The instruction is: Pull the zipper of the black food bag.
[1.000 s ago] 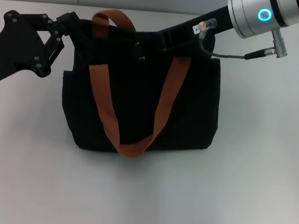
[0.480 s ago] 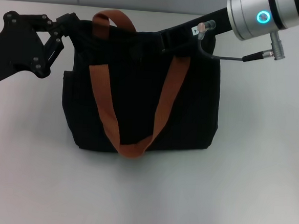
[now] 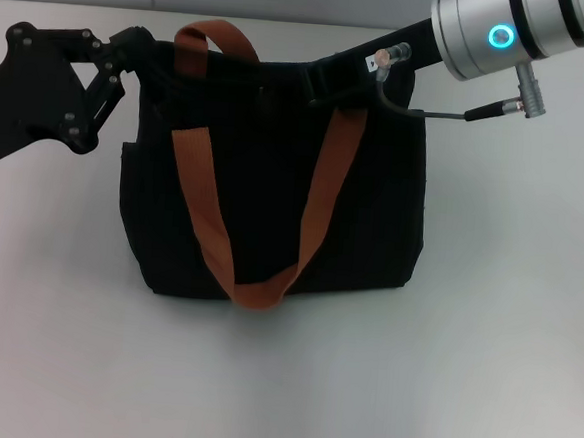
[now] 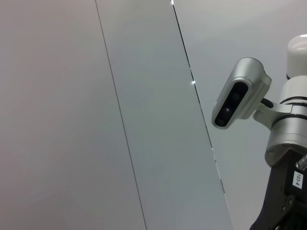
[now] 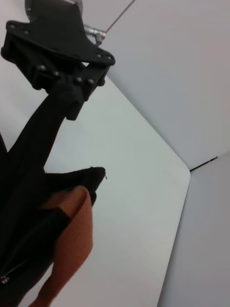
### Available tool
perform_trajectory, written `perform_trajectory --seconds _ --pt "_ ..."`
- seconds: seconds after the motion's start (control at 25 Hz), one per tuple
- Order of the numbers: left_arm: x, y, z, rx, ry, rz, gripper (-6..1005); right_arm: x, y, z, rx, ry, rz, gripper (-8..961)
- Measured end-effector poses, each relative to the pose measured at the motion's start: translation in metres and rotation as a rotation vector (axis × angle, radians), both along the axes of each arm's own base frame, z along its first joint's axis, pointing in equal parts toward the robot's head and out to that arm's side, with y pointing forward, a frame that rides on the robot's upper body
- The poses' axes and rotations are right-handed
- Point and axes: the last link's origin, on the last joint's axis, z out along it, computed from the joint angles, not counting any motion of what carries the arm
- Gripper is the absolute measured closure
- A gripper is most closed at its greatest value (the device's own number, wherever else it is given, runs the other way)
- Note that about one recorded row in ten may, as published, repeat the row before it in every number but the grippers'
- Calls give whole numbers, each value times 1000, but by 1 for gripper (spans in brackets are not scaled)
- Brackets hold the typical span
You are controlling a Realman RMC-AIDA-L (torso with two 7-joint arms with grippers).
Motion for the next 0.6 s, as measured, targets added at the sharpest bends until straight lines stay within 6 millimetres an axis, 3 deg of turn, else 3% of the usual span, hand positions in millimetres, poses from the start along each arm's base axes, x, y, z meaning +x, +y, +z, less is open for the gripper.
perform_trajectory --seconds 0.28,0.6 --pt "2 1 0 -1 0 -5 899 1 2 -3 19 -20 8 858" --pt "3 0 -1 -7 -2 -16 897 1 2 -5 18 -24 8 906"
